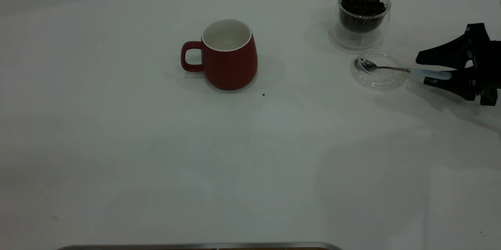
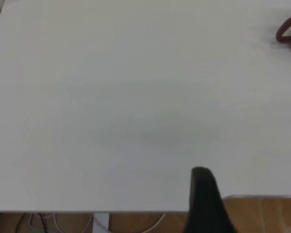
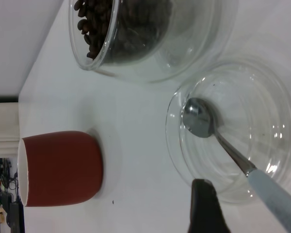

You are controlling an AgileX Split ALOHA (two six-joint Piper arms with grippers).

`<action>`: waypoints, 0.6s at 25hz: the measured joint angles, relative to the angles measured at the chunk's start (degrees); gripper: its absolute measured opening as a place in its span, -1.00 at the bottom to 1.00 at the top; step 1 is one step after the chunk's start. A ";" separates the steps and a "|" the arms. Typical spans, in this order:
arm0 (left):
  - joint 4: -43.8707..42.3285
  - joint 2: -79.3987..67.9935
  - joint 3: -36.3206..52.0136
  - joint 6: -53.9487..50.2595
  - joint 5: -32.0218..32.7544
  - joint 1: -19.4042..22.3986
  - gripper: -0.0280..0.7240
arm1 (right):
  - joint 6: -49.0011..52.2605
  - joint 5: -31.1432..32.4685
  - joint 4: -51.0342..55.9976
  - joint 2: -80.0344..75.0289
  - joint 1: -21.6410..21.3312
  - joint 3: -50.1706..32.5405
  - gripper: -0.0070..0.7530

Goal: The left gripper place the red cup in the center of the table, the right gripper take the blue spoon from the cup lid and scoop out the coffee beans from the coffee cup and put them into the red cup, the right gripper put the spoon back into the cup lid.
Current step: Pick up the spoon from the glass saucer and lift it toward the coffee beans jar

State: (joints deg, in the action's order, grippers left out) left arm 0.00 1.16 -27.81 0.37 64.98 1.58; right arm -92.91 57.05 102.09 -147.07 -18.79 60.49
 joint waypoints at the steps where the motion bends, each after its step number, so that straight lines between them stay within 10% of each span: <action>1: 0.00 0.00 0.00 0.00 0.00 0.00 0.49 | 0.14 0.00 -0.15 0.00 0.00 0.00 0.36; 15: 0.00 0.00 0.00 0.10 0.00 0.00 0.49 | 1.38 0.00 -1.03 0.00 0.00 0.05 0.22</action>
State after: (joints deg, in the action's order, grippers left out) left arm 0.00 1.16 -27.81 0.47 64.98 1.58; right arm -91.53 57.05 101.06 -147.07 -18.79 60.53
